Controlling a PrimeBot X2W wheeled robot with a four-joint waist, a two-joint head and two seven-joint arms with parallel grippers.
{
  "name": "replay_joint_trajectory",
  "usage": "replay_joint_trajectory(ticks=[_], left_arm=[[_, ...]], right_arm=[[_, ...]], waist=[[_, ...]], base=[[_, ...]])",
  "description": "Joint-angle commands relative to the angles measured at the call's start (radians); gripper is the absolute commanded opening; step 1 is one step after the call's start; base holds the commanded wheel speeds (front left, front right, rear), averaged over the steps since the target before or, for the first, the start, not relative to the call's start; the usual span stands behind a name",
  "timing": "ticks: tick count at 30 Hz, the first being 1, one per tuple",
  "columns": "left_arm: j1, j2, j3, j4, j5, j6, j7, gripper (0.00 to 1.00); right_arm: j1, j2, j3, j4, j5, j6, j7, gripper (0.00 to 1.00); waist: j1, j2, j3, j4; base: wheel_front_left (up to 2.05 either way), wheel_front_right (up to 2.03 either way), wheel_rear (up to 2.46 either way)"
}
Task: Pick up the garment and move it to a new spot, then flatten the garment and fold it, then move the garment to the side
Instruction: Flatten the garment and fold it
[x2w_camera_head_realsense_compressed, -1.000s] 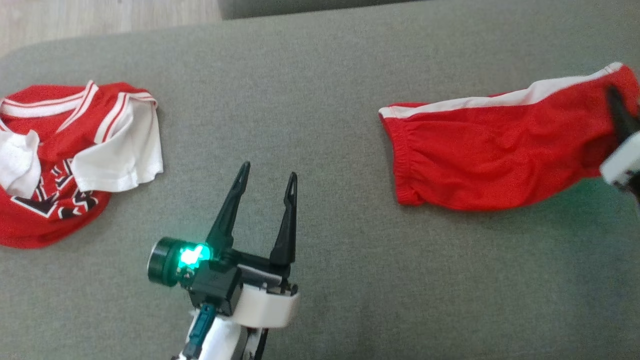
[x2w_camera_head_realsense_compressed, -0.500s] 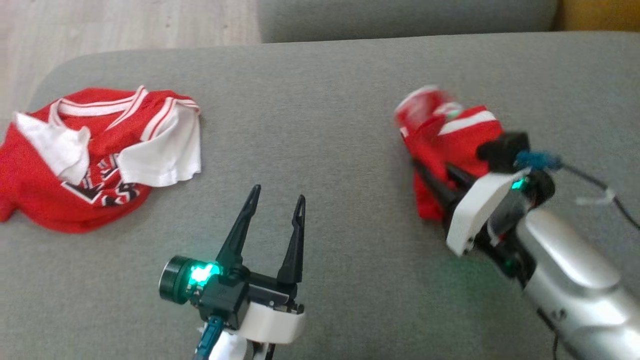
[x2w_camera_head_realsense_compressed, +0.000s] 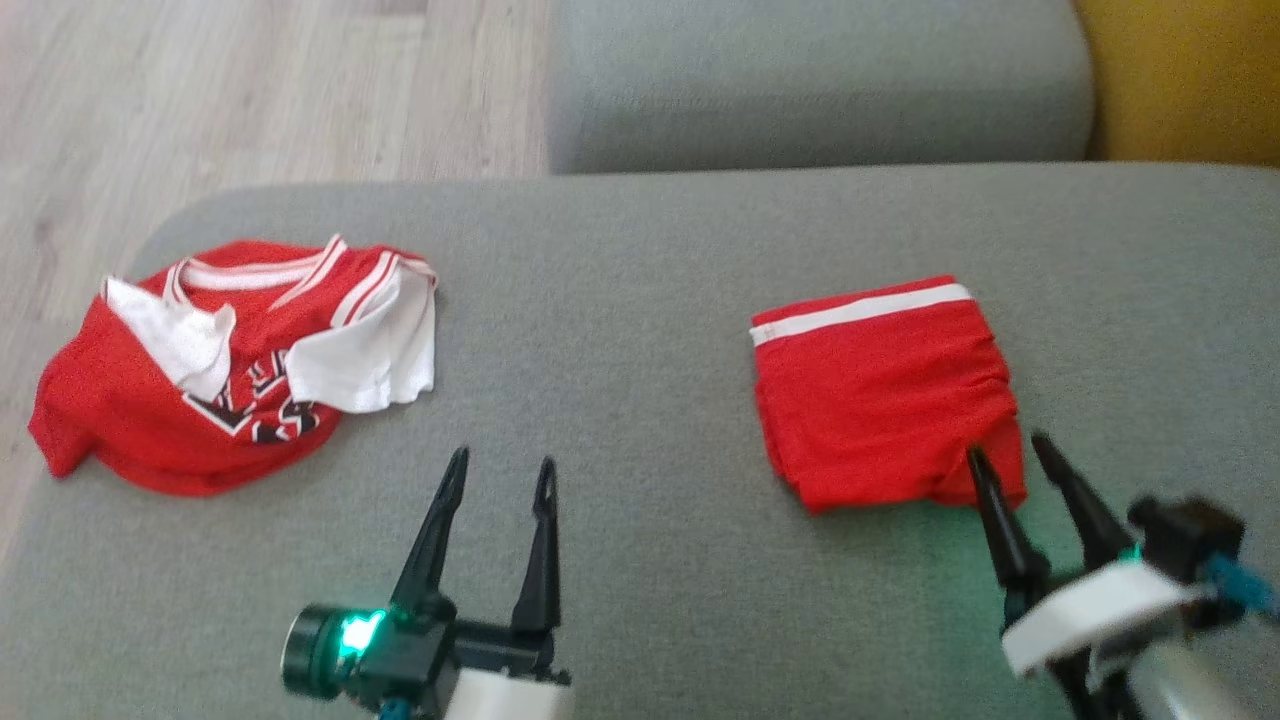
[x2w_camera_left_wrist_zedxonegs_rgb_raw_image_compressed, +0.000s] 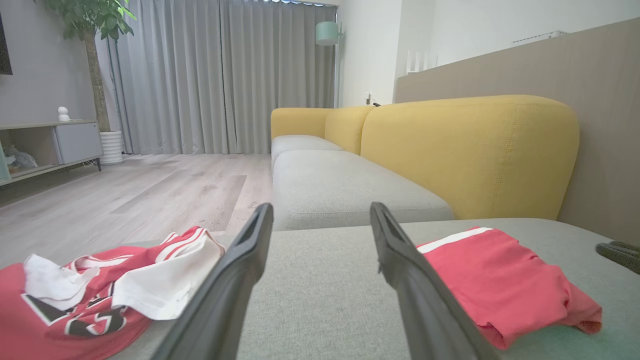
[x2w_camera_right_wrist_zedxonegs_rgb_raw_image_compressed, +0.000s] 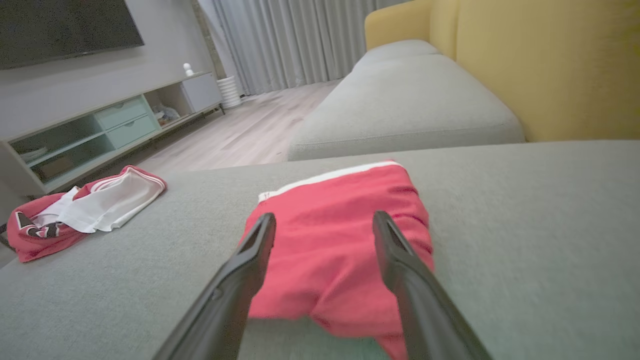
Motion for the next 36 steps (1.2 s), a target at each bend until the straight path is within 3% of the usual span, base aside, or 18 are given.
replay_joint_trajectory(ticks=[1,7,15,36], left_arm=[[-0.005,-0.007,0.047,-0.036,0.012,0.009,-0.005,1.0],[0.075,-0.007,0.094,-0.028,0.028,-0.007,-0.005,1.0],[0.142,-0.006,0.139,0.034,0.056,-0.04,-0.005,1.0],[0.137,-0.007,0.169,0.084,0.1,-0.048,-0.005,1.0]], right_arm=[[0.022,0.022,-0.027,-0.048,-0.032,0.008,-0.023,1.0],[0.165,0.137,-0.164,-0.157,-0.194,0.008,-0.029,1.0],[0.284,0.212,-0.252,-0.212,-0.309,0.008,-0.029,1.0],[0.299,0.246,-0.288,-0.225,-0.351,0.008,-0.03,1.0]], waist=[[0.0001,-0.0001,-0.034,-0.018],[0.0001,-0.0001,-0.096,-0.031],[0.0001,-0.0001,-0.159,-0.017],[0.0001,-0.0001,-0.158,-0.018]], base=[[0.0,0.0,0.0],[0.0,0.0,0.0],[0.0,0.0,0.0],[0.0,0.0,0.0]])
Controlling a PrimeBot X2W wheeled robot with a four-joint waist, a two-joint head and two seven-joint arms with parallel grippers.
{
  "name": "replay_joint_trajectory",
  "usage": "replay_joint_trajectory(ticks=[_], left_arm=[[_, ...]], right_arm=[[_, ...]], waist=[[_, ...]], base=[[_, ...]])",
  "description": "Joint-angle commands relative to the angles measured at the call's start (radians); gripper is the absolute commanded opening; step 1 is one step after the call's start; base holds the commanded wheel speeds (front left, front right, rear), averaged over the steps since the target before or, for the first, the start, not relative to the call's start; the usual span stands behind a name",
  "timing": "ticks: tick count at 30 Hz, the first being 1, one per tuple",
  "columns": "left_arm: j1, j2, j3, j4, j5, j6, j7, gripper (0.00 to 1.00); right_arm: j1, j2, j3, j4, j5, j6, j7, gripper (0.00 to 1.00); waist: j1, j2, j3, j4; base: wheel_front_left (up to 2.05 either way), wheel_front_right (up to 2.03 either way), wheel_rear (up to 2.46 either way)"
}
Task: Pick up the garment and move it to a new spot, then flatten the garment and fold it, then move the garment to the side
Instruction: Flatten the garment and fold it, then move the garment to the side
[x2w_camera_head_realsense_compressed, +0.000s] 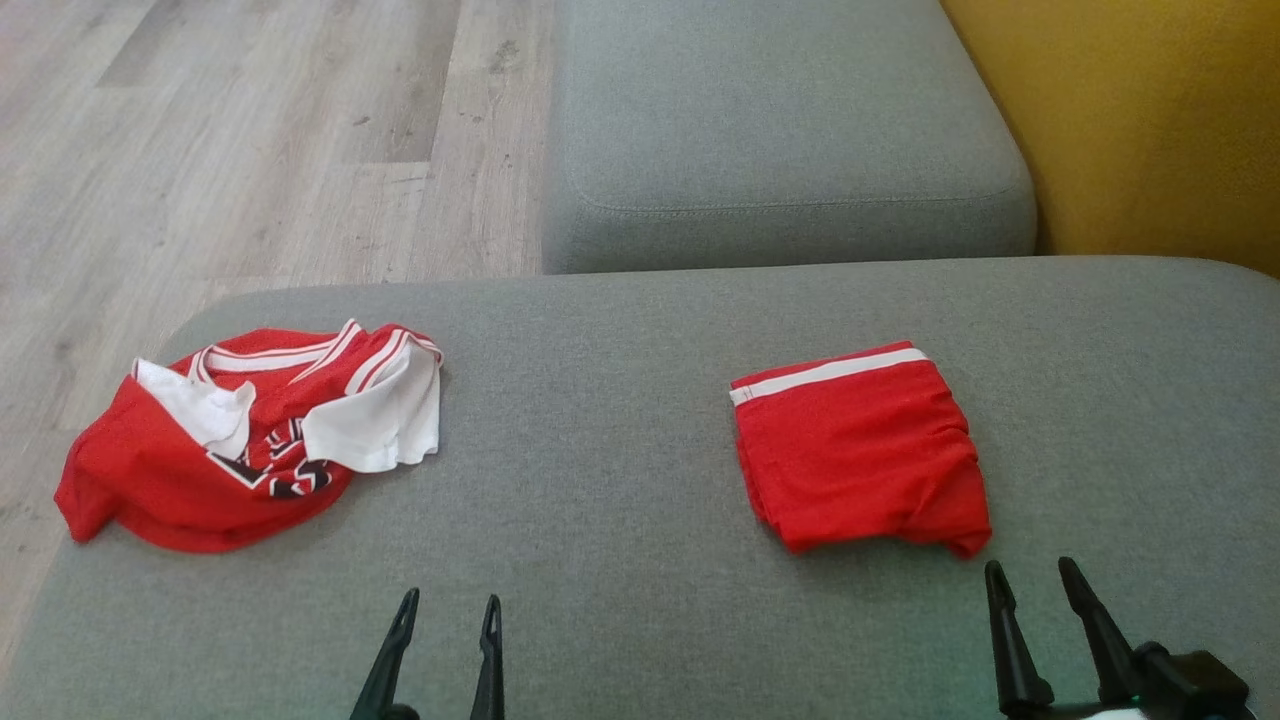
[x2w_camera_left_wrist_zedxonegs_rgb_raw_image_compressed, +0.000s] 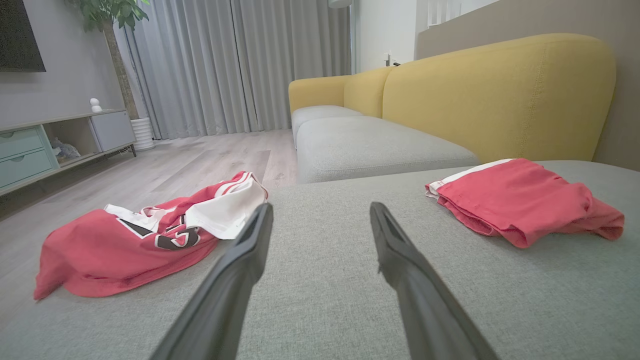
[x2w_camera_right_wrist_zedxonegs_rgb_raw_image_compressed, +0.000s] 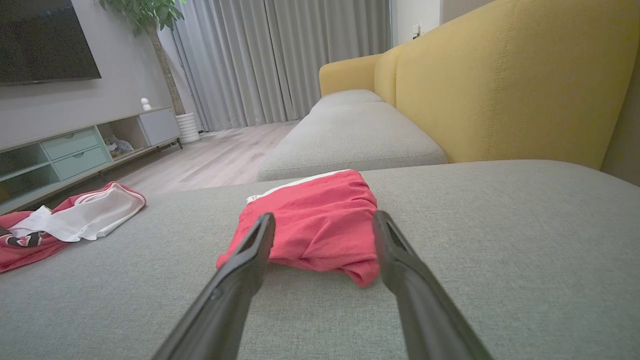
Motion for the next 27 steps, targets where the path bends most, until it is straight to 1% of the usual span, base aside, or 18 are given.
replay_joint_trajectory(ticks=[1,18,27], left_arm=[[-0.053,-0.008,0.037,-0.026,0.009,-0.001,-0.005,1.0],[-0.052,-0.008,0.047,-0.007,0.0,0.016,-0.005,1.0],[-0.054,-0.008,0.052,-0.013,-0.009,0.031,-0.005,1.0]], right_arm=[[-0.041,-0.009,0.016,-0.035,-0.009,0.008,-0.013,1.0],[-0.035,-0.014,0.029,-0.022,-0.007,0.008,-0.014,1.0],[-0.038,-0.02,0.038,-0.019,-0.005,0.008,-0.014,1.0]], waist=[[0.0,-0.0001,0.0,0.0],[0.0,-0.0001,-0.012,0.002],[0.0,-0.0001,0.003,-0.003]], base=[[0.0,0.0,0.0],[0.0,0.0,0.0],[0.0,0.0,0.0]])
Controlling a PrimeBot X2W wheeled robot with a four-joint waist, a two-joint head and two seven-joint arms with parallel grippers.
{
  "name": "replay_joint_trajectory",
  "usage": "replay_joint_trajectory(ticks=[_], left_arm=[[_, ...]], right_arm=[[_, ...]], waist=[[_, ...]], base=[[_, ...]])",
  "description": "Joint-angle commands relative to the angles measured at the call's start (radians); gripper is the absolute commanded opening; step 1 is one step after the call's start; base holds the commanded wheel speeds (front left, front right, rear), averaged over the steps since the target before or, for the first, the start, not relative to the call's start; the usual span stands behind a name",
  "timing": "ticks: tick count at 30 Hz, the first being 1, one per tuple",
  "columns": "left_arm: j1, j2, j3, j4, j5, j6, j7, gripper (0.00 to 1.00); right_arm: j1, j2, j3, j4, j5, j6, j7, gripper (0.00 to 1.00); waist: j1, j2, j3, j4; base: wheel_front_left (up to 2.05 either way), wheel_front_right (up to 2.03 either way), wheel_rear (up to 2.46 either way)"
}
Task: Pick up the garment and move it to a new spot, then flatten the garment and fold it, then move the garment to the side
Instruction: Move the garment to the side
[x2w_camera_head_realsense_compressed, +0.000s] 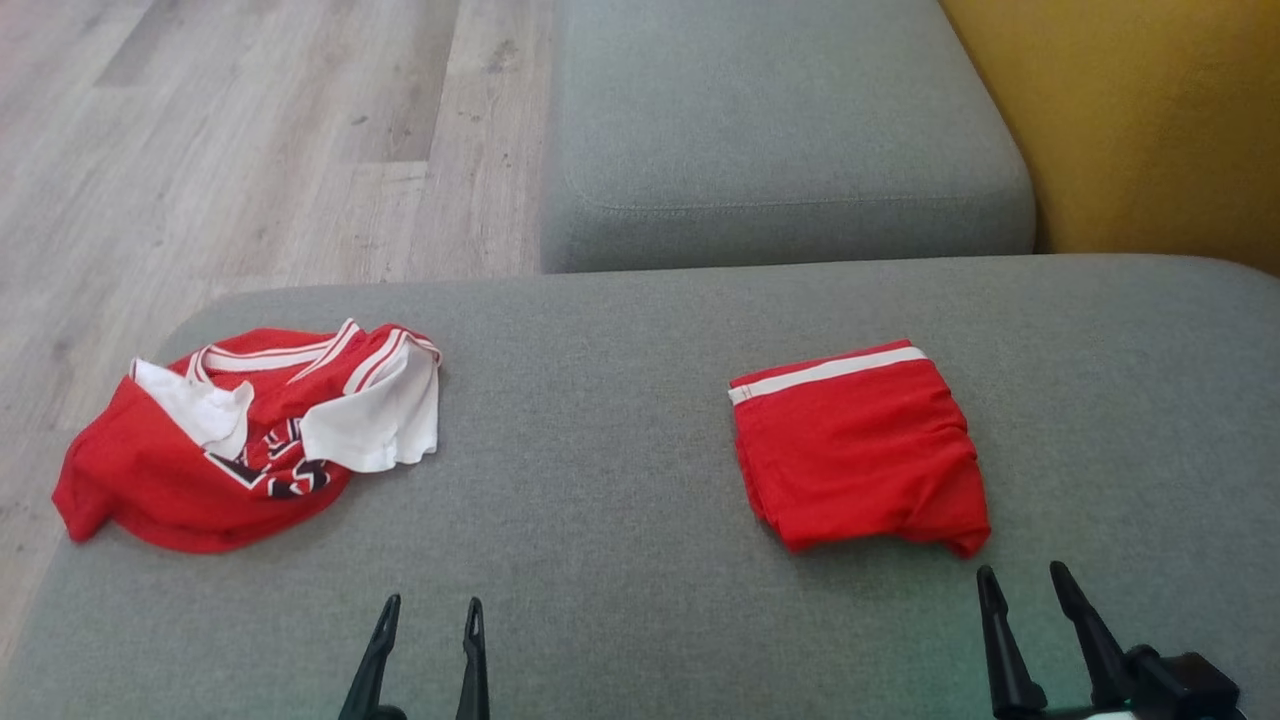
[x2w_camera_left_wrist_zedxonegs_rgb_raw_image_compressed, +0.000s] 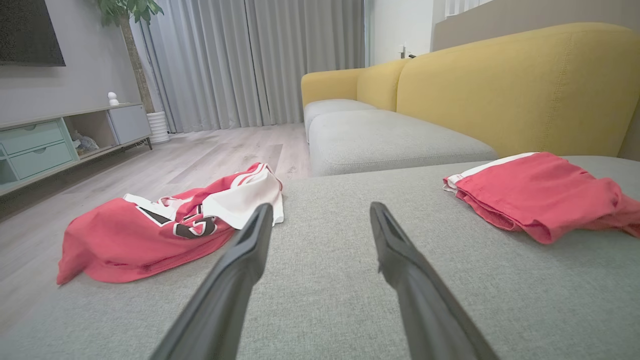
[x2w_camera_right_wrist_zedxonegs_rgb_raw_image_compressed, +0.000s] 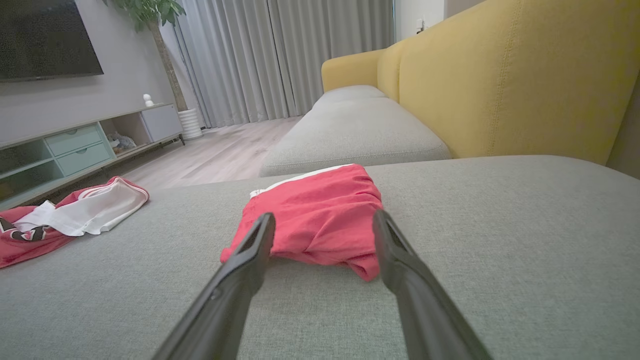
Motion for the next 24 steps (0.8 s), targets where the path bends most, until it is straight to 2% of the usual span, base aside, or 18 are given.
replay_joint_trajectory(ticks=[1,9,17,21,24], left_arm=[[-0.054,-0.008,0.034,-0.035,-0.002,0.005,-0.005,1.0],[-0.062,-0.008,0.027,-0.059,-0.004,0.01,-0.005,1.0],[-0.093,-0.008,0.011,-0.101,-0.004,0.015,-0.005,1.0],[-0.125,-0.008,-0.003,-0.123,-0.003,0.012,-0.005,1.0],[-0.16,-0.008,-0.019,-0.135,-0.001,0.006,-0.005,1.0]], right_arm=[[-0.039,-0.02,0.025,-0.025,-0.005,0.008,-0.014,1.0],[-0.059,-0.026,0.02,-0.008,-0.009,0.008,-0.014,1.0],[-0.182,-0.041,0.014,0.044,0.023,0.008,-0.014,1.0],[-0.31,-0.086,0.033,0.136,0.078,0.008,-0.01,1.0],[-0.418,-0.134,0.062,0.213,0.144,0.008,0.035,1.0]], waist=[[0.0,0.0,0.006,-0.001],[0.0,0.0,0.058,-0.004],[0.0,0.0,0.151,-0.01],[0.0,0.0,0.212,-0.009],[0.0,0.0,0.25,-0.002]], base=[[0.0,0.0,0.0],[0.0,0.0,0.0],[0.0,0.0,0.0],[0.0,0.0,0.0],[0.0,0.0,0.0]])
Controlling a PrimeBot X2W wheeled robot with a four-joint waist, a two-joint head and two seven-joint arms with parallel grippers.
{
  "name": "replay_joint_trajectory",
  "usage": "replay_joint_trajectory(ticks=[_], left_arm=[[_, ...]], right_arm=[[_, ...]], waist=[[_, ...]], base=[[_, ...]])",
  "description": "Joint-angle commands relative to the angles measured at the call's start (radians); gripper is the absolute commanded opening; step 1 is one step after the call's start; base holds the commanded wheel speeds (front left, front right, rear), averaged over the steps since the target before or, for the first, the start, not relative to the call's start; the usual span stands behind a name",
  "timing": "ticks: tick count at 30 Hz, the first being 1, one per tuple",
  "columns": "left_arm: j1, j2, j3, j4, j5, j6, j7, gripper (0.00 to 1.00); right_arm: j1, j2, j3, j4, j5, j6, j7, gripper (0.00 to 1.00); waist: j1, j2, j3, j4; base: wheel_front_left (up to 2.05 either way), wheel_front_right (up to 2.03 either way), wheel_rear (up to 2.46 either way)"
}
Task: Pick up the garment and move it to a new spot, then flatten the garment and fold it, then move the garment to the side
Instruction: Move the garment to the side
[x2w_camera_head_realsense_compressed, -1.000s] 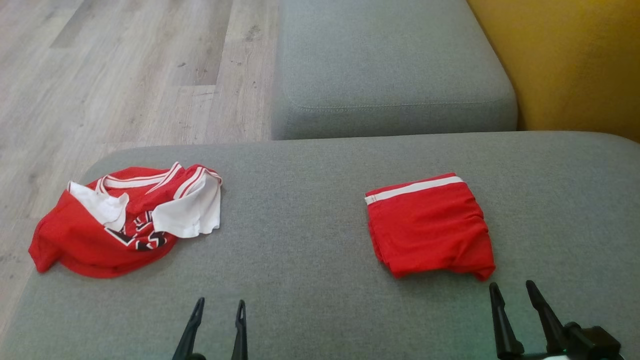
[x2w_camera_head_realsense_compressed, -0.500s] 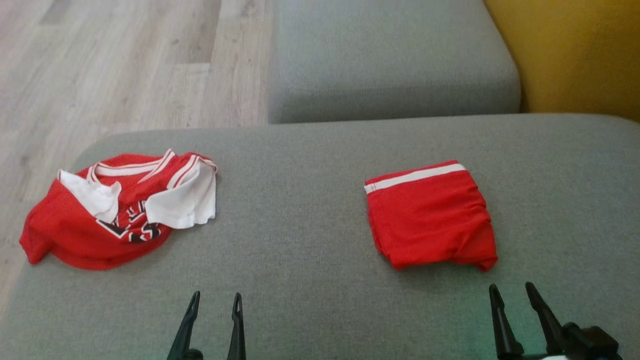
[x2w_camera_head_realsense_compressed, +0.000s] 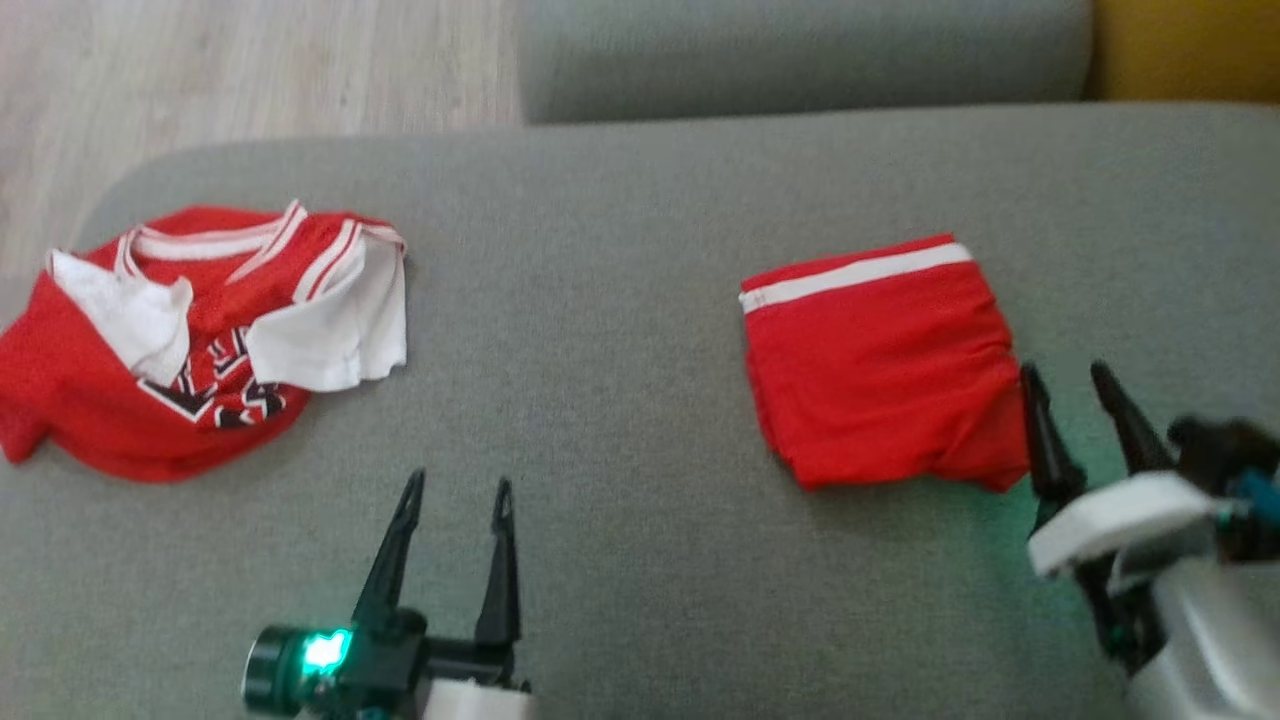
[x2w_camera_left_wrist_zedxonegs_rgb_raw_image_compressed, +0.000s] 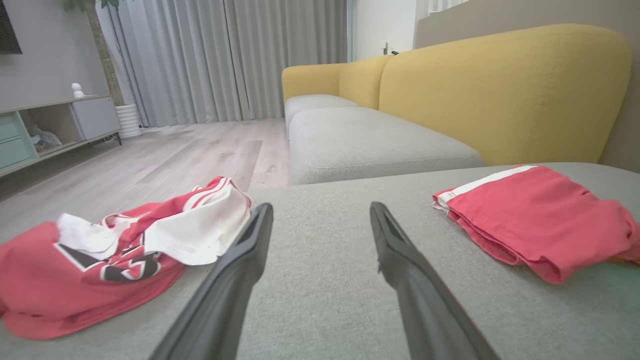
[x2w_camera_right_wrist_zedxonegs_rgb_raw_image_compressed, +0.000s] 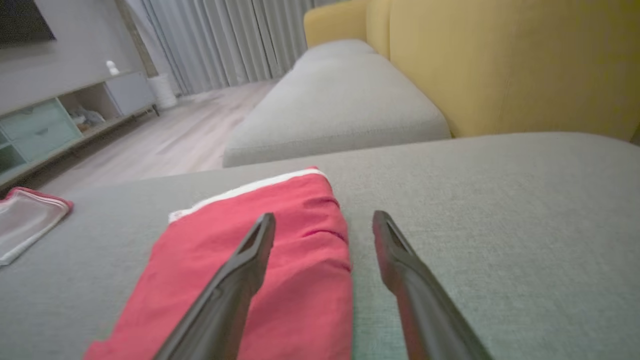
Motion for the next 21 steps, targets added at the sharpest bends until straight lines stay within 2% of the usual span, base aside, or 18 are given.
replay_joint_trajectory(ticks=[1,7,13,14,15,16,21], left_arm=[[-0.048,-0.007,0.022,-0.036,-0.001,-0.004,-0.005,1.0],[-0.085,-0.007,-0.025,-0.037,-0.013,0.0,-0.005,1.0],[-0.091,-0.007,-0.043,-0.029,-0.013,0.005,-0.005,1.0],[-0.093,-0.007,-0.043,-0.029,-0.013,0.005,-0.005,1.0],[-0.094,-0.007,-0.043,-0.028,-0.013,0.006,-0.005,1.0],[-0.095,-0.007,-0.043,-0.028,-0.013,0.006,-0.005,1.0],[-0.102,-0.007,-0.043,-0.033,-0.014,0.008,-0.005,1.0]], right_arm=[[-0.045,-0.026,0.027,-0.011,0.016,0.008,0.014,1.0],[-0.18,-0.112,0.09,0.165,0.156,0.008,0.11,1.0],[-0.238,-0.126,0.193,0.29,0.257,0.008,0.178,1.0],[-0.244,-0.126,0.21,0.299,0.278,0.008,0.181,0.91],[-0.247,-0.128,0.229,0.305,0.296,0.008,0.18,0.4],[-0.251,-0.132,0.247,0.307,0.313,0.008,0.174,0.0],[-0.283,-0.167,0.3,0.322,0.375,0.008,0.122,0.0]], waist=[[-0.0002,0.0,0.027,0.008],[-0.0002,0.0,0.059,0.044],[-0.0002,0.0,0.078,0.062],[-0.0002,0.0,0.081,0.063],[-0.0002,0.0,0.083,0.063],[-0.0002,0.0,0.085,0.063],[-0.0002,0.0,0.108,0.038]], base=[[0.0,0.0,0.0],[0.0,0.0,0.0],[0.0,0.0,0.0],[0.0,0.0,0.0],[0.0,0.0,0.0],[0.0,0.0,0.0],[0.0,0.0,0.0]])
